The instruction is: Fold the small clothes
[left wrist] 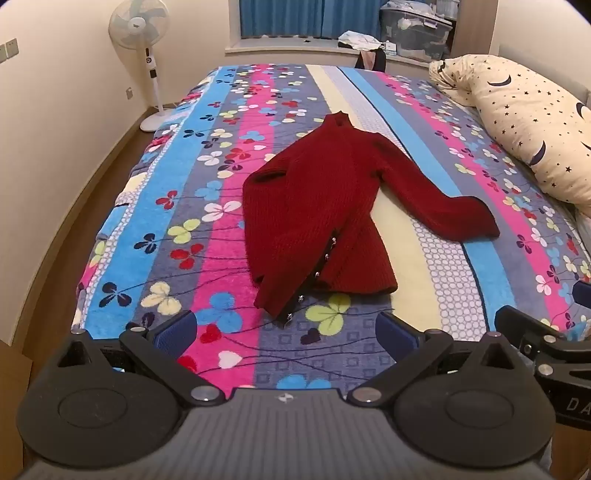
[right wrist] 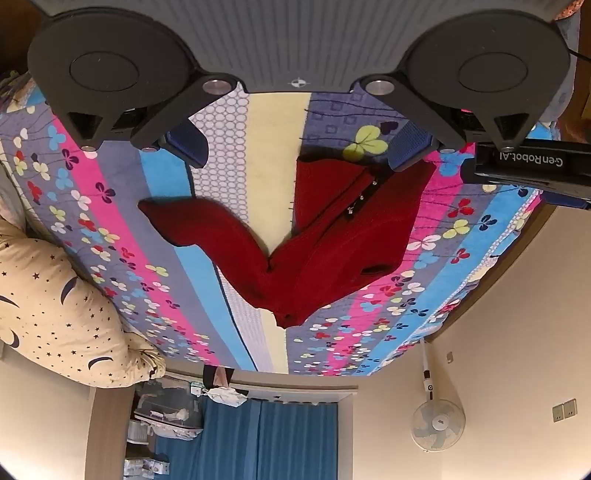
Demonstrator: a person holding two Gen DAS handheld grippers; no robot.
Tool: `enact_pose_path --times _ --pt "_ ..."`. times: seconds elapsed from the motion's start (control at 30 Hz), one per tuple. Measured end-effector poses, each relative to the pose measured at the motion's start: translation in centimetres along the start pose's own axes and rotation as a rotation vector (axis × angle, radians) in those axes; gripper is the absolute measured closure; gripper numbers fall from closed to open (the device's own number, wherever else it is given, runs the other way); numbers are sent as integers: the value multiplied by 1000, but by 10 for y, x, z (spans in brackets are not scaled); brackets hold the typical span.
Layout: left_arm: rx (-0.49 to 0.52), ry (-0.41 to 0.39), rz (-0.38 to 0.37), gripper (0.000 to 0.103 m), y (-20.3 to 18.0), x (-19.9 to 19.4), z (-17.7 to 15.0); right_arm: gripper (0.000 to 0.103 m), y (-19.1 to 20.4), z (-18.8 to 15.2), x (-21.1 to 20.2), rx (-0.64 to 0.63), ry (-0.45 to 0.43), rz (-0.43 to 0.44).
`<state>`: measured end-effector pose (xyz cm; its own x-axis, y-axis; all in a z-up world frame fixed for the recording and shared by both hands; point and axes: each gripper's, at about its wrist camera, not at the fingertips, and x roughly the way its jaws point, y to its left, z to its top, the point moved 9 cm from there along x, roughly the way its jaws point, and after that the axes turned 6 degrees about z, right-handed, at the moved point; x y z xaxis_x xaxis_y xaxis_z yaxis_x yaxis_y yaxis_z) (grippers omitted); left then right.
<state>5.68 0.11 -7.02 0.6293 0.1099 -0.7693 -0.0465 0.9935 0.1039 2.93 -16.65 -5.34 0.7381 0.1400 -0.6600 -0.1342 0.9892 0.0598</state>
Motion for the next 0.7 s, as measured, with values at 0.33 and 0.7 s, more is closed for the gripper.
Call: enact_pose_path --times 0.33,0.7 --pt "4 9 3 0 1 -1 -1 1 1 -1 2 11 2 9" --pt "6 4 0 0 7 1 -2 1 4 -5 8 14 6 2"
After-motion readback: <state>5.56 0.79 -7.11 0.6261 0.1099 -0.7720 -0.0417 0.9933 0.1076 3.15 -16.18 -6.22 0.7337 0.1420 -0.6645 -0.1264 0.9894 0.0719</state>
